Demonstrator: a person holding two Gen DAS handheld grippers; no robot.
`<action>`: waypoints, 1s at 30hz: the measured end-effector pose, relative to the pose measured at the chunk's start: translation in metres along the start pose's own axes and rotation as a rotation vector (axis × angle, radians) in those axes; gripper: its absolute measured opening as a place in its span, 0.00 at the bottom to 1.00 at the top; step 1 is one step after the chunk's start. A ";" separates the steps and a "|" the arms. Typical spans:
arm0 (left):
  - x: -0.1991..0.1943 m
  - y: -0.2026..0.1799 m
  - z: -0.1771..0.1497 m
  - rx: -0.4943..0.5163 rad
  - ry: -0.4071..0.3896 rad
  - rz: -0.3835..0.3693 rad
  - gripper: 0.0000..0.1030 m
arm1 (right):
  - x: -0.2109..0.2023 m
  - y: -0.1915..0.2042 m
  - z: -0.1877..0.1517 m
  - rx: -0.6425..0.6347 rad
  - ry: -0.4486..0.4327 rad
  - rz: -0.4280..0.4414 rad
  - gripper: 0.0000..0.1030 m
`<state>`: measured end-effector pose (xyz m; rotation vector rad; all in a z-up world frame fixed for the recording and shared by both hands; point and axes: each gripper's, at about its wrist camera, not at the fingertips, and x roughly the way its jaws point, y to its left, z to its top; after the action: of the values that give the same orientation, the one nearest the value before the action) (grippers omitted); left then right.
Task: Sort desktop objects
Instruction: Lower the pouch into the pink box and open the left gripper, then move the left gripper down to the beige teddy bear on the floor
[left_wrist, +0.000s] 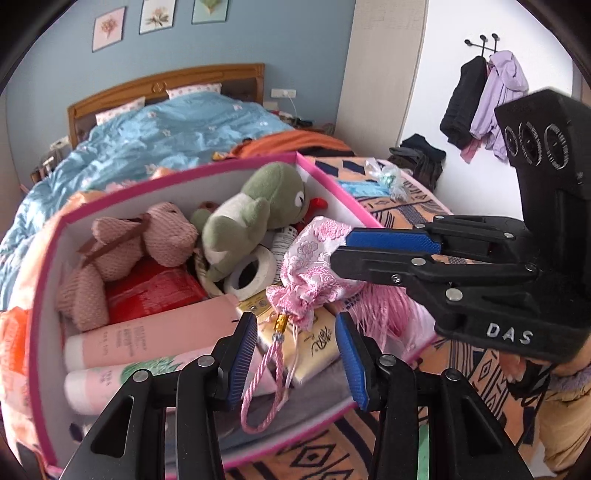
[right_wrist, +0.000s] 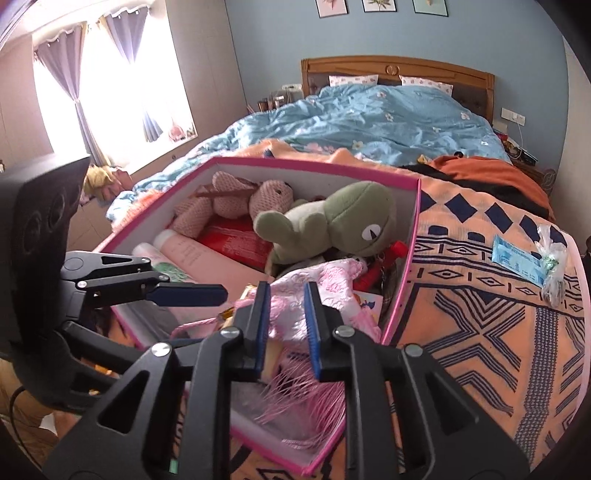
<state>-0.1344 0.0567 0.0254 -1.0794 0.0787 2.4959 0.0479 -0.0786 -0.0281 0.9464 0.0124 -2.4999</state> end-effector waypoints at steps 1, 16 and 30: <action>-0.007 0.000 -0.002 -0.001 -0.015 0.002 0.46 | -0.004 0.001 -0.001 0.000 -0.005 0.000 0.21; -0.061 -0.038 -0.079 0.045 0.019 -0.137 0.54 | -0.095 0.031 -0.071 -0.020 -0.058 0.141 0.33; -0.059 -0.074 -0.160 0.013 0.183 -0.211 0.54 | -0.102 0.031 -0.175 0.144 0.076 0.180 0.34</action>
<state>0.0412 0.0692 -0.0362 -1.2408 0.0322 2.2039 0.2375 -0.0343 -0.0927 1.0511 -0.2215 -2.3226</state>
